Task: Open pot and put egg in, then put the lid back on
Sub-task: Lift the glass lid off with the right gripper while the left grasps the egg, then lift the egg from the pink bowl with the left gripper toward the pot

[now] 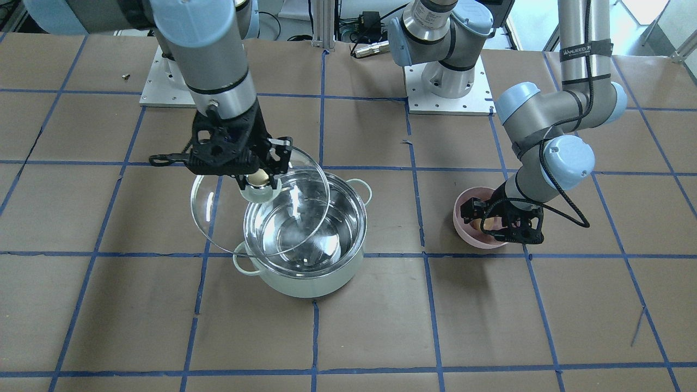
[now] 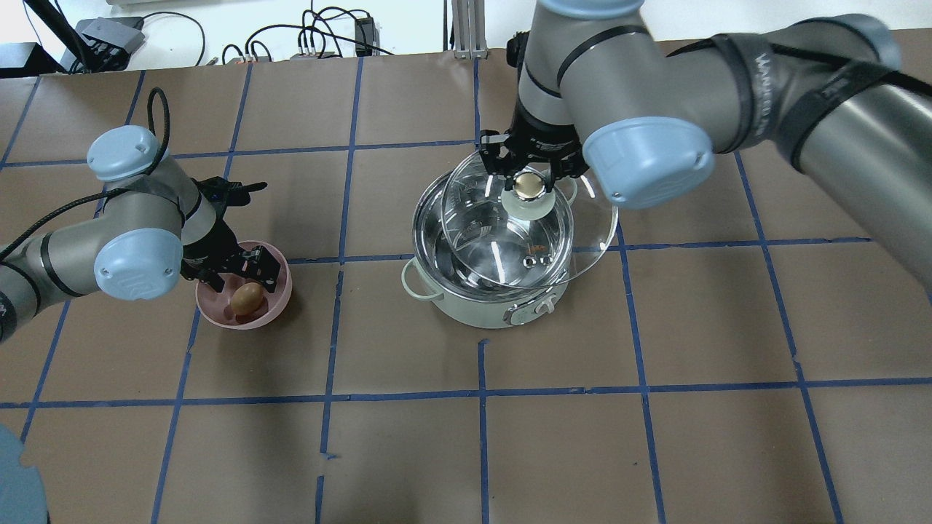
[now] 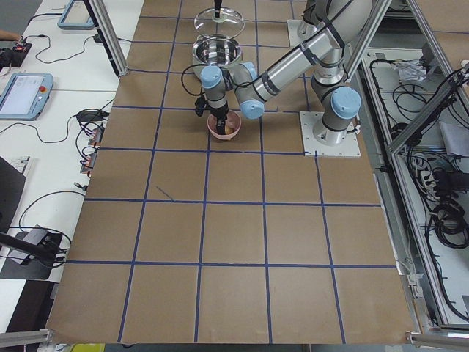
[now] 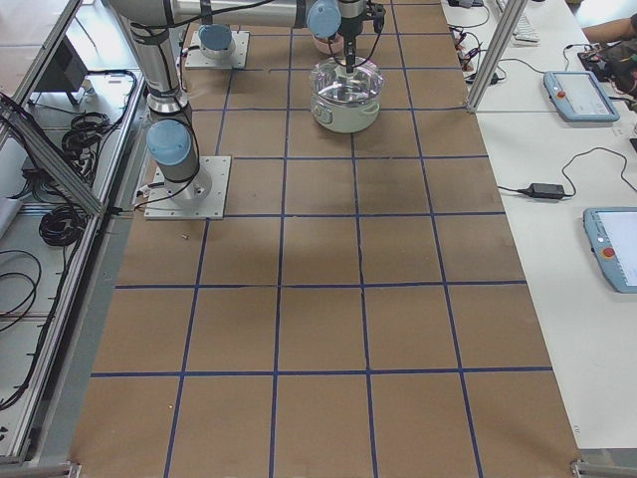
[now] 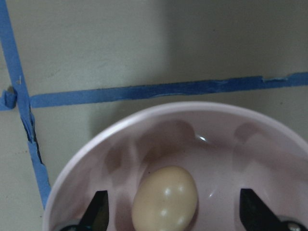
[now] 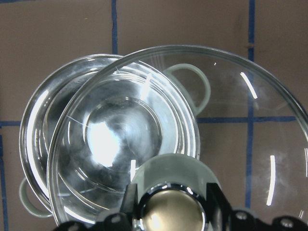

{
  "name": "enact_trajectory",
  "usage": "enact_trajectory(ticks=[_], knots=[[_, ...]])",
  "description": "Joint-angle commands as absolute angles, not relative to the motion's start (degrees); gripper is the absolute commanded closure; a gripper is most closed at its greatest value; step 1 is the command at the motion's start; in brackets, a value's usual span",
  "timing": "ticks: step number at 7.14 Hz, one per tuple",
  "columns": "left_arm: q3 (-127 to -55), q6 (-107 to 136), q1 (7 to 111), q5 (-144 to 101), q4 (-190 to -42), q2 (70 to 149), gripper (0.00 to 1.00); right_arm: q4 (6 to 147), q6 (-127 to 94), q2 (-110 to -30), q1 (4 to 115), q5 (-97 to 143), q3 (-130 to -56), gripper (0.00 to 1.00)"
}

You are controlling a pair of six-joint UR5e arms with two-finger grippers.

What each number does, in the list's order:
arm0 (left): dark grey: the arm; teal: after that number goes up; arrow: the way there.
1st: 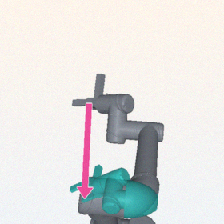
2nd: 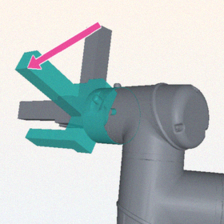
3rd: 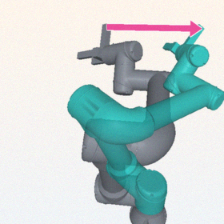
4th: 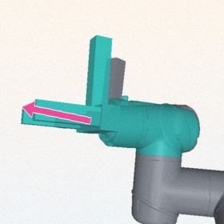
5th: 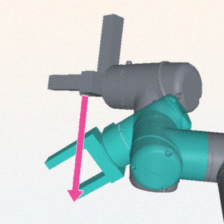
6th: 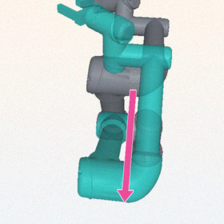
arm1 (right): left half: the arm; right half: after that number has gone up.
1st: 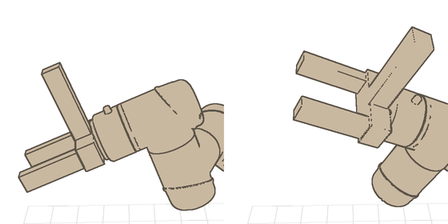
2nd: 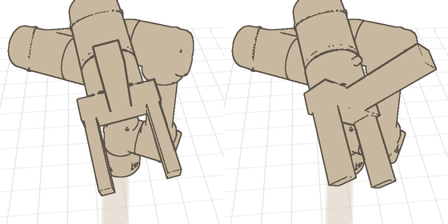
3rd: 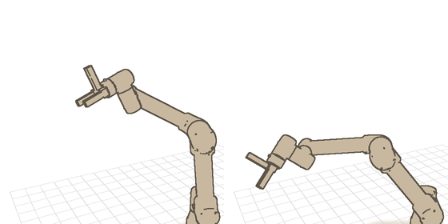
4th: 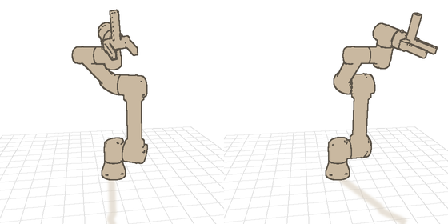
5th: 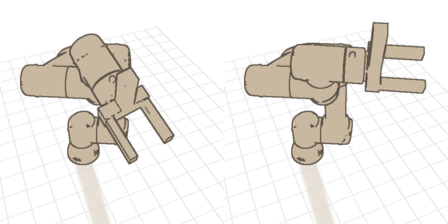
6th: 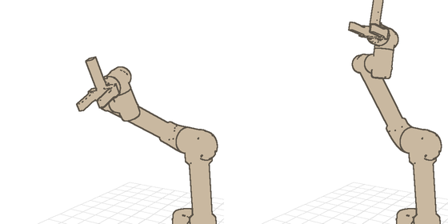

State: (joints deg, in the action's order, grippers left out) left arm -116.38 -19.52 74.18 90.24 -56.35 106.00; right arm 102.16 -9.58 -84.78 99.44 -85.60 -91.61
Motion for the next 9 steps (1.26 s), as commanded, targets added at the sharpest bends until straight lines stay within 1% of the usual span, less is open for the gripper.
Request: enact_trajectory(ticks=[1,2,3,4,5,8,9], knots=[[-116.7,-19.5,74.3,90.1,-56.3,106.2,0.2,94.3,-0.2,-89.9,92.6,-85.7,-91.6,0.76],[-116.7,-19.8,74.2,90.5,-56.3,106.2,0.53,93.1,3.0,-90.1,90.2,-85.7,-91.8,0.76],[-116.8,-19.9,74.2,90.5,-56.4,106.1,0.73,92.4,4.0,-90.1,88.9,-85.7,-91.9,0.77],[-117.2,-19.9,74.2,90.5,-56.4,106.1,0.78,92.2,4.9,-90.1,88.1,-86.1,-92.1,0.78],[-117.2,-19.9,74.3,90.6,-56.4,106.1,0.78,90.9,6.1,-90.1,87.5,-86.4,-91.8,0.78],[-117.1,-19.8,74.2,90.4,-56.4,106.1,0.9,90.8,6.2,-90.4,87.5,-86.4,-92.0,0.78],[-116.9,-19.7,74.3,90.3,-56.4,106.0,0.91,90.8,6.3,-90.4,87.5,-86.4,-92.0,0.78]])
